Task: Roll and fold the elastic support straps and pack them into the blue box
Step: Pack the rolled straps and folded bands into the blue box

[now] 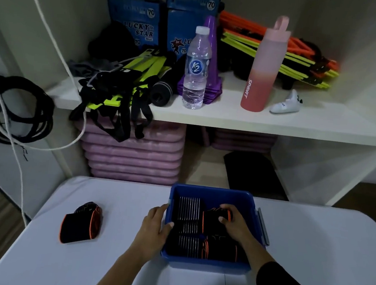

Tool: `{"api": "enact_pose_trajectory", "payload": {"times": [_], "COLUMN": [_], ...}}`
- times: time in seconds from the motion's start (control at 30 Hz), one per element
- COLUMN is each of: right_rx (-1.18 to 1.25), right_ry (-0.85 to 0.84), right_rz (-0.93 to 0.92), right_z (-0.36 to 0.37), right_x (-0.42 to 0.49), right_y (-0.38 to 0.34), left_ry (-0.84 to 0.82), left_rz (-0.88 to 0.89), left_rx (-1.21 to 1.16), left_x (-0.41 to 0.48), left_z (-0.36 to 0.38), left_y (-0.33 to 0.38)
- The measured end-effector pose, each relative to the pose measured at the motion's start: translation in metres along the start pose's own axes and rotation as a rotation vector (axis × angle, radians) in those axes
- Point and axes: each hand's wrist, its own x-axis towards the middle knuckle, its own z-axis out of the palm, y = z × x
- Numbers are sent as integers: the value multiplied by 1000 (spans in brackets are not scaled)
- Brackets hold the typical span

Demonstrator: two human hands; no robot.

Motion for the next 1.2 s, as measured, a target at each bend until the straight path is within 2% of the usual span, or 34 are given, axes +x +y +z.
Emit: {"api": "enact_pose_trajectory", "payload": {"times": [0.13, 0.43, 0.53, 0.67, 0.77, 0.87, 0.97, 1.1, 1.2], "right_rx": [-61, -5, -105, -359, -339, -158, -114, -202, -242], "right_ry": [4, -14, 6, 118, 200, 81, -96, -331, -492], "right_rz": [1, -12, -41, -195, -428, -531, -556, -377, -208], "right_z": [1, -7, -9, -2, 21, 66, 125, 198, 238], "right_x": [0, -10, -17, -30, -43, -53, -54, -49, -47], "right_y": [4, -1, -13, -38, -70, -103, -118, -113, -101], "left_ry": [-5, -13, 13, 155, 317, 436, 552, 669, 667], "left_rz": [-9, -28, -34, -17, -47, -156, -210, -337, -474], "left_rx": [-50, -89, -85, -62, -19, -1, 34, 150, 218], "left_x": [-1, -4, -5, -8, -8, -11, -14, -24, -30], "left_z": [2, 1, -2, -15, -34, -56, -80, -109, -125], "left_y": [1, 4, 9, 12, -3, -25, -53, -91, -118]}}
